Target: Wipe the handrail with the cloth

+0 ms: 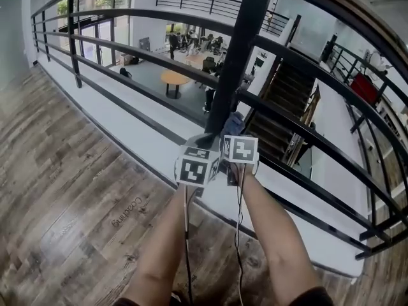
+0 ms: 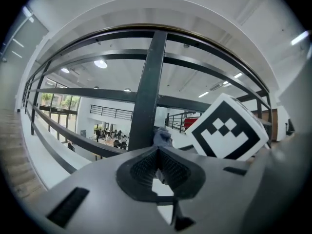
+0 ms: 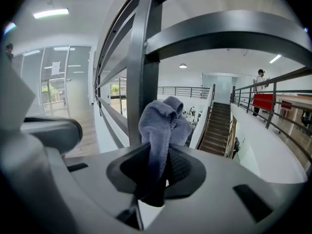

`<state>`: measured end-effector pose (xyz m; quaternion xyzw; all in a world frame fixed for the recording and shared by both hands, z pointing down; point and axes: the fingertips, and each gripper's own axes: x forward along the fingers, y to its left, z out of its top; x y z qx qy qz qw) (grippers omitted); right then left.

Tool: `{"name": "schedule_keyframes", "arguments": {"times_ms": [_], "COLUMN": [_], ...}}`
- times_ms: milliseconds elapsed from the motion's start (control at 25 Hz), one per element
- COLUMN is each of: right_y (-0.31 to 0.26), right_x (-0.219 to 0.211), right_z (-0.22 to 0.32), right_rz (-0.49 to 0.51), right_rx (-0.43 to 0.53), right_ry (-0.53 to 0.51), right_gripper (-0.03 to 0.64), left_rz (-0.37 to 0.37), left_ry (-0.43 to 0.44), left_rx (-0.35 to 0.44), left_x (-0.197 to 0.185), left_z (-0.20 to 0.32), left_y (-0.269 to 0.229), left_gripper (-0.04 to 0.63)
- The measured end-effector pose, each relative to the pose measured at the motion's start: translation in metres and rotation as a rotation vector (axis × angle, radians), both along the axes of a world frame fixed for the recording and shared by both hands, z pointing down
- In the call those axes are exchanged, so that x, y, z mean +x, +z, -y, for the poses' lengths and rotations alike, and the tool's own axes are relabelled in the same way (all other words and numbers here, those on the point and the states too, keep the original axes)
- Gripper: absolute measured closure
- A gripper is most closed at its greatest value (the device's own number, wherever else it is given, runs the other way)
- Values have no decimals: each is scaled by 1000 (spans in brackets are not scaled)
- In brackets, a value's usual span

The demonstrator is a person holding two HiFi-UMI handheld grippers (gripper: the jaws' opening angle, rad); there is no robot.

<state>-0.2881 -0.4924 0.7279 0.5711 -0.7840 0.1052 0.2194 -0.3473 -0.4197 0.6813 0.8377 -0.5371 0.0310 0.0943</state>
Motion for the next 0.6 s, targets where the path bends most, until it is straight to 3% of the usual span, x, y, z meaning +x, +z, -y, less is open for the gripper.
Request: {"name": "schedule_keyframes", "arguments": {"times_ms": [160, 320, 480, 600], "right_y": [4, 3, 3, 2], "right_x": [23, 65, 106, 136], "right_z": [-7, -14, -29, -39], "right_rz": [88, 163, 177, 162], "right_rx": [-37, -49, -46, -43], "right_ry": [23, 70, 106, 128], "right_gripper": [537, 537, 537, 537], "left_rz": [16, 14, 71, 65], "left_ry": [-43, -22, -3, 5], "left_rx": [-7, -20, -1, -12], "left_x": [7, 29, 47, 58], "left_z": [1, -1, -3, -6], "left_y": [3, 6, 6, 8], "left_gripper": [592, 592, 592, 592]}}
